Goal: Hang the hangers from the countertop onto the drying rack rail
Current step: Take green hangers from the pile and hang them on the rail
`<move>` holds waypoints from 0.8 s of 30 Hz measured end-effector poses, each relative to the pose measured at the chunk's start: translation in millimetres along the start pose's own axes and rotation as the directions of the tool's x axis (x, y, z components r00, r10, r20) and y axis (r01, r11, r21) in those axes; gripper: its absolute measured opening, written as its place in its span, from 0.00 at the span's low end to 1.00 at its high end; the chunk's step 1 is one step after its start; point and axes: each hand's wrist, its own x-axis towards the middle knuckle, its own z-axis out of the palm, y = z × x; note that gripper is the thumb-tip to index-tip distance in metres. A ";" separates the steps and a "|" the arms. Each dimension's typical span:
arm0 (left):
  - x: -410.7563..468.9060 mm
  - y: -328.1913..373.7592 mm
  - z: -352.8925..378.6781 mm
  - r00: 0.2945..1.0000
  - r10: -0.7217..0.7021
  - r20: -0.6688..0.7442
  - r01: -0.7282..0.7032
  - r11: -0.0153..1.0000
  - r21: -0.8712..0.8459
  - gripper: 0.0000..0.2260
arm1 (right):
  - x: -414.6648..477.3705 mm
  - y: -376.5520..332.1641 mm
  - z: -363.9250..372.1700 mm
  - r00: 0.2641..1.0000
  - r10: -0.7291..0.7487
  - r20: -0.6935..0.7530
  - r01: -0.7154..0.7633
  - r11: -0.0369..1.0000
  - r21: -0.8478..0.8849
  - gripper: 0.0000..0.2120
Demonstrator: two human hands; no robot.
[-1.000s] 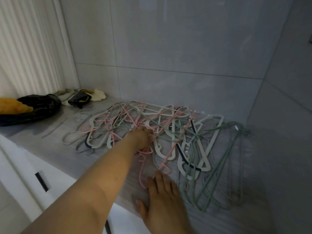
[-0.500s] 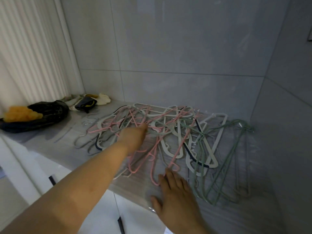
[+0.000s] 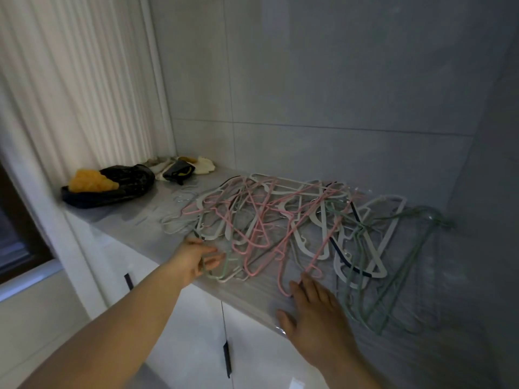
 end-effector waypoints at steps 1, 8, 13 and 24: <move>-1.8 -1.8 -1.3 0.999 -0.032 -0.007 0.031 0.998 -0.056 0.10 | -0.4 -0.2 -0.6 1.000 -0.005 0.007 0.005 1.000 -0.001 0.28; -18.2 -0.8 -5.3 0.999 -0.024 -0.044 0.017 0.989 -0.150 0.13 | 0.1 1.5 -0.9 0.999 -0.016 0.042 0.017 1.000 -0.006 0.28; -36.6 5.9 -16.9 0.993 0.111 -0.045 -0.112 0.994 -0.017 0.15 | 0.4 2.5 1.0 0.997 -0.045 0.062 0.046 0.999 -0.021 0.27; -132.1 34.4 -79.9 0.939 0.338 -0.068 -0.312 0.917 0.247 0.15 | -12.4 1.1 -23.8 0.983 -0.173 -0.057 0.178 0.979 0.103 0.24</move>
